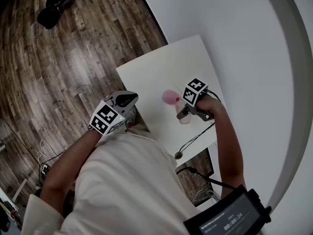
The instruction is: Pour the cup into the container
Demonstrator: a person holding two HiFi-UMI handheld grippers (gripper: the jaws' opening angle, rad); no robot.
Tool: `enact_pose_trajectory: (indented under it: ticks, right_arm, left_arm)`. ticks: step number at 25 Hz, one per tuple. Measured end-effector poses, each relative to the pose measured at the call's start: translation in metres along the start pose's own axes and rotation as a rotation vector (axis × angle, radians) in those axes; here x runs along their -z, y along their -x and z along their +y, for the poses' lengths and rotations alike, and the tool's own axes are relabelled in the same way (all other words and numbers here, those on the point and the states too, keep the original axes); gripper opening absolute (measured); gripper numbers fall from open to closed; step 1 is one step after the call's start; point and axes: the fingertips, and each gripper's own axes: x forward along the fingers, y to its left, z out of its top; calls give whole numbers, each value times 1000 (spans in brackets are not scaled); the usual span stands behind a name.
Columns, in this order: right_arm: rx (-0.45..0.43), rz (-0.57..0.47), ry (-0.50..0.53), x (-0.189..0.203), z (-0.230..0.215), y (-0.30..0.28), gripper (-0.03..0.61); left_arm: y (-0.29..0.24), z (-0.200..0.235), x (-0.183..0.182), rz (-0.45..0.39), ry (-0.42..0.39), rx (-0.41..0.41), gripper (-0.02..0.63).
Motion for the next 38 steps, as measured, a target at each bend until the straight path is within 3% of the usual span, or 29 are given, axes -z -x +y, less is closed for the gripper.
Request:
enact_pose_trajectory:
  ticks: [38]
  right_arm:
    - [-3, 62, 18, 2, 2, 2, 373]
  left_arm:
    - [3, 2, 1, -6, 8, -3, 11]
